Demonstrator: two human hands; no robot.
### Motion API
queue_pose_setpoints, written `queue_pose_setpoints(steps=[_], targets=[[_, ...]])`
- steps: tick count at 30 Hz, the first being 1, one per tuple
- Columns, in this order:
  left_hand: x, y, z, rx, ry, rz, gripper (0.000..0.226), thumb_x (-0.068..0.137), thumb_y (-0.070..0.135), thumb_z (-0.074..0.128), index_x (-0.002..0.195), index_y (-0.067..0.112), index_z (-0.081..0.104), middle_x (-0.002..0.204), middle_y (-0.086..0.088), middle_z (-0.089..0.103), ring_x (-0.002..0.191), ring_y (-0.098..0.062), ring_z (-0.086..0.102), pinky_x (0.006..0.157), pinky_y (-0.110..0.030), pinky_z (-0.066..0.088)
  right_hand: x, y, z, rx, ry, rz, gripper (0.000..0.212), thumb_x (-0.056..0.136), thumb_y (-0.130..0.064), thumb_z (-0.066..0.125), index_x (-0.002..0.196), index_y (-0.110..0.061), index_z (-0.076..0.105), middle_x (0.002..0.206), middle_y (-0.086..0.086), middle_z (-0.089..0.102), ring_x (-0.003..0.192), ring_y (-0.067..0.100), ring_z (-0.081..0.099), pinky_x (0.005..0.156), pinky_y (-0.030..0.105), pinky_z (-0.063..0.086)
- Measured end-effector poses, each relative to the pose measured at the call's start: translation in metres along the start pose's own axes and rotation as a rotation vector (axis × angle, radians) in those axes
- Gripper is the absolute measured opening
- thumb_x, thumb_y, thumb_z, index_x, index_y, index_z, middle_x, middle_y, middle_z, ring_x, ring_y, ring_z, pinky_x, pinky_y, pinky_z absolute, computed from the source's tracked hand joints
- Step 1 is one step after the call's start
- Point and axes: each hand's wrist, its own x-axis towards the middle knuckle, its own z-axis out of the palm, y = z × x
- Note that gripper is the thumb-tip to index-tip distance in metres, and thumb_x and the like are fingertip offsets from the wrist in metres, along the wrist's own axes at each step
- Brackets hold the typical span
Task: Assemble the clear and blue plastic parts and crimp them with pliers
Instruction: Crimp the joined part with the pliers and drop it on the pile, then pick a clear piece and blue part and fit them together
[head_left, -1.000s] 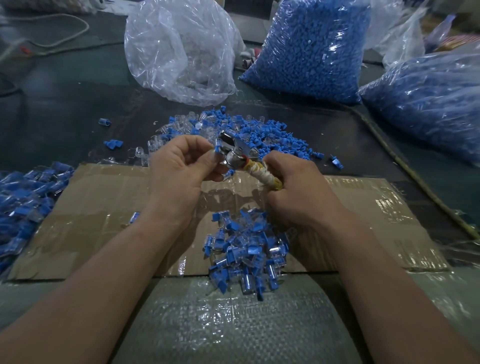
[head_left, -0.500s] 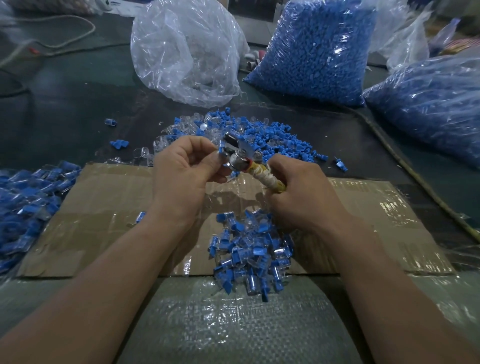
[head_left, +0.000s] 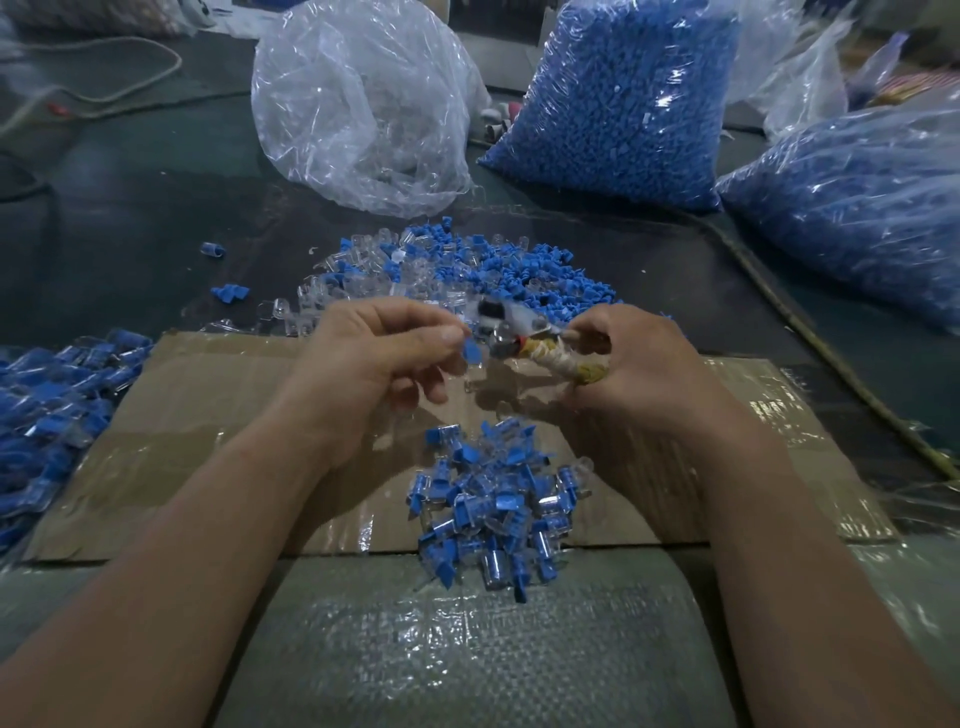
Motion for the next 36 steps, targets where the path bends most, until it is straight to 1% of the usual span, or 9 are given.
queue_pose_setpoints(steps=[6,11,14,18,20,22,25,29,36], targets=[[-0.006,0.0,0.003,0.134,-0.311,-0.033,0.014,0.059,0.016,0.074,0.069,0.008,0.069,0.064,-0.005,0.066,0.051,-0.011,0.054,0.044,-0.017,0.043,0.001,0.004,-0.002,0.006,-0.116,0.029,0.054,0.054,-0.045,0.082,0.095,-0.031,0.049,0.092,-0.012,0.053,0.09,0.011,0.051,0.076,0.029,0.041],[-0.006,0.001,0.004,0.19,-0.37,-0.027,0.022,0.053,0.024,0.075,0.069,0.009,0.072,0.071,-0.01,0.069,0.069,-0.031,0.058,0.067,-0.039,0.047,0.0,0.005,-0.003,-0.026,-0.195,0.012,0.058,0.048,-0.049,0.083,0.091,-0.035,0.047,0.084,-0.021,0.045,0.082,0.003,0.047,0.075,0.029,0.04],[-0.009,0.0,0.004,0.166,-0.279,-0.01,0.022,0.06,0.029,0.071,0.071,0.011,0.071,0.066,-0.006,0.068,0.06,-0.03,0.048,0.057,-0.032,0.039,-0.001,0.005,-0.004,-0.015,-0.235,0.014,0.058,0.048,-0.047,0.084,0.092,-0.036,0.048,0.086,-0.021,0.045,0.081,0.0,0.044,0.074,0.028,0.038],[0.0,-0.002,0.001,0.044,0.133,0.004,0.007,0.073,0.017,0.066,0.072,0.011,0.069,0.063,-0.001,0.065,0.048,-0.016,0.047,0.047,-0.016,0.04,-0.004,0.006,-0.007,0.002,-0.283,0.034,0.066,0.049,-0.048,0.083,0.103,-0.033,0.048,0.092,-0.022,0.042,0.094,0.007,0.044,0.082,0.029,0.039],[0.009,-0.006,-0.006,0.255,0.375,0.072,0.007,0.081,0.009,0.064,0.08,0.014,0.069,0.068,0.003,0.065,0.052,-0.003,0.054,0.052,-0.014,0.045,-0.004,0.006,-0.007,-0.014,-0.3,0.035,0.073,0.051,-0.049,0.081,0.114,-0.029,0.05,0.096,-0.017,0.042,0.099,0.01,0.043,0.087,0.032,0.039],[0.016,-0.011,-0.013,0.552,0.517,0.125,0.016,0.085,0.008,0.063,0.097,0.016,0.068,0.084,0.004,0.067,0.071,-0.005,0.058,0.072,-0.022,0.048,-0.004,0.007,-0.006,-0.02,-0.32,0.033,0.077,0.052,-0.05,0.081,0.12,-0.028,0.05,0.103,-0.012,0.042,0.102,0.011,0.042,0.091,0.034,0.04],[0.02,-0.016,-0.016,0.845,0.453,0.145,0.036,0.089,0.006,0.057,0.123,0.017,0.058,0.119,-0.004,0.058,0.099,-0.011,0.05,0.091,-0.026,0.038,-0.004,0.008,-0.007,0.003,-0.329,0.026,0.077,0.051,-0.055,0.078,0.119,-0.029,0.053,0.102,-0.014,0.043,0.099,0.008,0.042,0.086,0.031,0.041],[0.025,-0.02,-0.016,1.074,0.24,0.077,0.048,0.095,0.009,0.046,0.14,0.023,0.038,0.148,0.001,0.033,0.136,-0.016,0.025,0.112,-0.033,0.011,-0.004,0.008,-0.008,0.056,-0.287,0.039,0.088,0.038,-0.079,0.053,0.113,-0.032,0.058,0.098,-0.019,0.044,0.091,0.001,0.044,0.072,0.023,0.037],[0.025,-0.019,-0.015,1.128,0.263,0.02,0.035,0.096,0.012,0.046,0.13,0.017,0.052,0.127,-0.009,0.053,0.119,-0.024,0.045,0.102,-0.038,0.032,-0.003,0.006,-0.005,0.146,-0.157,0.016,0.053,0.043,-0.08,0.042,0.075,-0.04,0.055,0.084,-0.018,0.055,0.08,0.0,0.051,0.066,0.019,0.041]])
